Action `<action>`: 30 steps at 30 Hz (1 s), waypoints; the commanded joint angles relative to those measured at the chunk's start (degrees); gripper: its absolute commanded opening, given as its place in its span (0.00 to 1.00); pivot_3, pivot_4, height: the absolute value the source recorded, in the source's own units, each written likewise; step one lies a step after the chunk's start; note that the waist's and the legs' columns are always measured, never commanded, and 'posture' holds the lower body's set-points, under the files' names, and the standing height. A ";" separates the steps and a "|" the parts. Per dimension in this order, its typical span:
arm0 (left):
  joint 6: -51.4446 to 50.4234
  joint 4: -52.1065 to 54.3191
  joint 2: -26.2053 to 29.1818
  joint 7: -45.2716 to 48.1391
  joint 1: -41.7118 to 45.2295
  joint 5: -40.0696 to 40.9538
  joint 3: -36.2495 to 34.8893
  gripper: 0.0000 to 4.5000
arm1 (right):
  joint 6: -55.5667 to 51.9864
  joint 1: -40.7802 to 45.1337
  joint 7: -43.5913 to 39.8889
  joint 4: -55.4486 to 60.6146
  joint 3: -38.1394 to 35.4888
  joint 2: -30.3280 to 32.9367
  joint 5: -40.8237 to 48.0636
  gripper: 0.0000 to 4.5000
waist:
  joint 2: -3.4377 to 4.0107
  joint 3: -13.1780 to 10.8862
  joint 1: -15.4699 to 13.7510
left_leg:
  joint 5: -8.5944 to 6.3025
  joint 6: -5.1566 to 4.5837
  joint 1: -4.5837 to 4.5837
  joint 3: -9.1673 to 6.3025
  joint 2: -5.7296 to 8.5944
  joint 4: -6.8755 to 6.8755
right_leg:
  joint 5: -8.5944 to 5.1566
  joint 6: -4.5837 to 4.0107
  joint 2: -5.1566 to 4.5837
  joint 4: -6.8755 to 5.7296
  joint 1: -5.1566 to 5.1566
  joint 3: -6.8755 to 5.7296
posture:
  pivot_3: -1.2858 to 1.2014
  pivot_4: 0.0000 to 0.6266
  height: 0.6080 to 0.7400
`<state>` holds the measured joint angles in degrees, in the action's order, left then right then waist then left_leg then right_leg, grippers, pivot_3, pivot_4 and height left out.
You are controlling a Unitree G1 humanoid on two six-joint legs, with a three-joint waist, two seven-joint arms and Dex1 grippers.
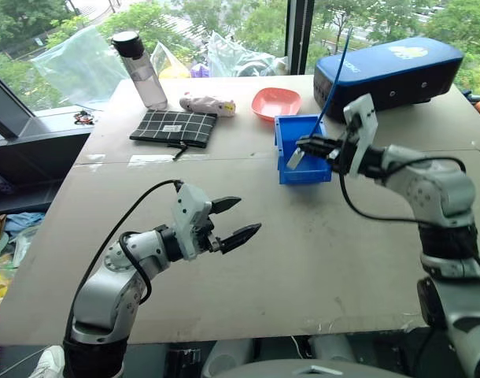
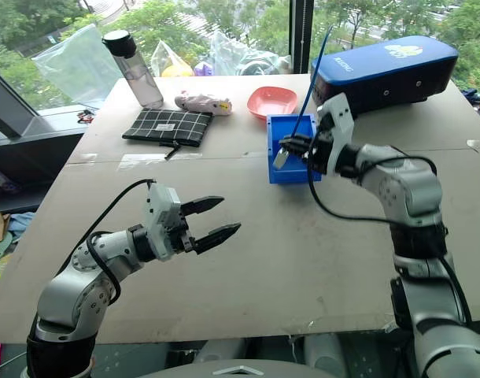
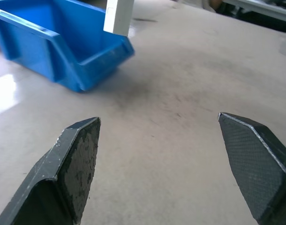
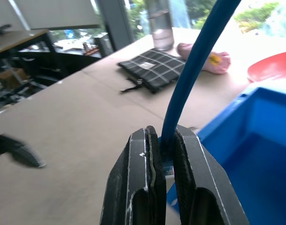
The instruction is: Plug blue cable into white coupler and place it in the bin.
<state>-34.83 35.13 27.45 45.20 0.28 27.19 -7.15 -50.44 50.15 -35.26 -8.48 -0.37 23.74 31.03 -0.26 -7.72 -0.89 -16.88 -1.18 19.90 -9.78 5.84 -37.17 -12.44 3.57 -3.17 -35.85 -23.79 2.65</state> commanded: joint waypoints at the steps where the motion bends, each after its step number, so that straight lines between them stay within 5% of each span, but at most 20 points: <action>1: 0.12 5.38 -0.78 -4.88 -0.52 1.49 -1.55 0.91 | 4.37 8.62 -0.19 -19.09 2.15 -0.35 -6.87 0.18 | -0.01 0.00 0.01 | 0.00 0.00 0.01 -0.01 0.01 0.02 | 0.00 0.00 -0.02 0.01 0.00 -0.02 | 0.52 0.24 1.00; 5: -0.45 7.72 -0.97 -8.34 -1.29 2.37 -1.20 0.91 | 10.45 14.38 -2.16 -30.73 2.27 -0.82 -10.99 0.60 | -0.01 0.00 0.18 | 0.00 0.00 0.04 0.04 0.00 0.09 | -0.01 -0.01 -0.03 0.10 -0.03 -0.02 | 0.52 0.24 1.00; 7: -1.22 9.02 -0.79 -9.92 -1.41 3.21 -1.26 0.91 | 11.69 14.17 -4.24 -29.30 2.23 0.08 -11.77 0.85 | 0.01 -0.01 0.34 | 0.00 0.00 0.11 0.10 0.00 0.11 | -0.01 -0.01 -0.03 0.09 -0.17 0.02 | 0.52 0.24 1.00; 9: -2.50 10.27 -0.51 -11.35 -1.32 4.34 -1.44 0.91 | 12.53 10.56 -7.62 -22.13 1.66 1.58 -10.65 0.99 | 0.01 -0.01 0.44 | 0.00 0.00 0.13 0.11 -0.01 0.11 | -0.01 -0.01 -0.03 0.06 -0.22 0.02 | 0.52 0.24 1.00; 18: -6.28 10.85 4.64 -11.30 -5.33 10.07 -6.88 0.91 | 21.15 -30.67 -18.79 24.84 -13.33 13.43 -0.95 0.99 | 0.01 0.00 -0.07 | -0.02 0.00 0.29 -0.06 -0.01 0.00 | -0.01 0.01 -0.08 0.10 -0.18 -0.18 | 0.52 0.24 1.00; 25: -5.02 10.10 11.25 -3.88 -16.60 13.44 -16.00 0.91 | 32.53 -59.97 -27.69 26.66 -31.31 19.78 -2.43 0.99 | 0.13 -0.09 0.05 | -0.16 -0.21 -0.10 0.19 -0.12 0.09 | -0.04 0.03 0.00 0.05 0.10 0.00 | 0.52 0.24 1.00; 30: -4.34 9.76 13.00 -0.41 -22.84 15.54 -19.39 0.91 | 39.92 -69.19 -32.42 21.64 -36.41 21.10 -3.27 0.99 | 0.13 -0.18 0.08 | -0.23 -0.31 -0.14 0.35 -0.13 0.04 | -0.05 0.04 -0.02 0.09 0.19 0.10 | 0.52 0.24 1.00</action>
<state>-40.52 43.84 39.82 43.49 -22.06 40.90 -24.52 -13.32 -18.92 -66.28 13.13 -34.29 43.84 27.38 -0.13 -7.90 -0.81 -17.12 -1.50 19.75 -9.37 5.71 -37.14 -12.49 3.62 -3.19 -35.76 -23.60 2.79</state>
